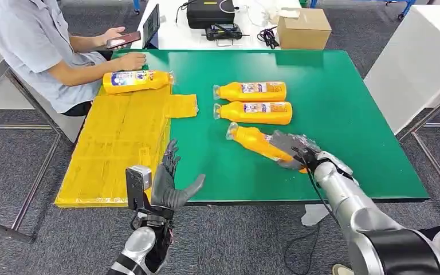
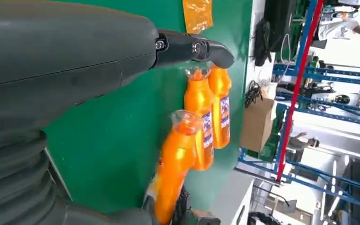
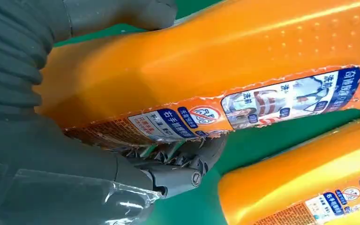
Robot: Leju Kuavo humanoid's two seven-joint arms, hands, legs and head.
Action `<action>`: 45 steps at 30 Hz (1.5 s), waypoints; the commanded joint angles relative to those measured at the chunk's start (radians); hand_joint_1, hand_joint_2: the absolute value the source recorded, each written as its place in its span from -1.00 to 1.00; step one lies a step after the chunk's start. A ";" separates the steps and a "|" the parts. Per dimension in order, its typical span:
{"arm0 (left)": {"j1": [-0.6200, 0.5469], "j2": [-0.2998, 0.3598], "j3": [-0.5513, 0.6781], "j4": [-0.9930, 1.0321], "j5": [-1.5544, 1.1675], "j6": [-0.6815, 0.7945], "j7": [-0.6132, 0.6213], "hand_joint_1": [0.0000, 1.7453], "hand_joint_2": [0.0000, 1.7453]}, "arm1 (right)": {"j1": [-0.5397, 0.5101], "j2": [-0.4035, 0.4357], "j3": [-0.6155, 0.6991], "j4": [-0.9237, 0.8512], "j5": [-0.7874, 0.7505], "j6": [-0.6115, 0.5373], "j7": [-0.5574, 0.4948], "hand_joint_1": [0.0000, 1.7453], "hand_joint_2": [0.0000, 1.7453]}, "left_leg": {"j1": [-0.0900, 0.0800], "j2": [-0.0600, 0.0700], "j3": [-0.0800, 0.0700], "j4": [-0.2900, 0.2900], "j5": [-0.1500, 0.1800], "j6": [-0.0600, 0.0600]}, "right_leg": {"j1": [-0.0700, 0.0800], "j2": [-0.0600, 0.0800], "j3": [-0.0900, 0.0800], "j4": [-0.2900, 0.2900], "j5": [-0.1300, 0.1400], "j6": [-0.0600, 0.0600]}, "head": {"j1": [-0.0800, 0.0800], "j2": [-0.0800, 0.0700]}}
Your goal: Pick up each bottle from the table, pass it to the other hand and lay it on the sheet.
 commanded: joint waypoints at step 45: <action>-0.044 -0.014 0.087 0.073 0.222 -0.097 -0.128 -1.00 1.00 | 0.273 0.082 0.262 -0.510 -0.640 0.231 -0.284 1.00 1.00 | 0.001 0.001 -0.013 -0.001 -0.002 -0.002 | 0.001 0.004 -0.012 0.001 -0.001 -0.002 | 0.000 0.000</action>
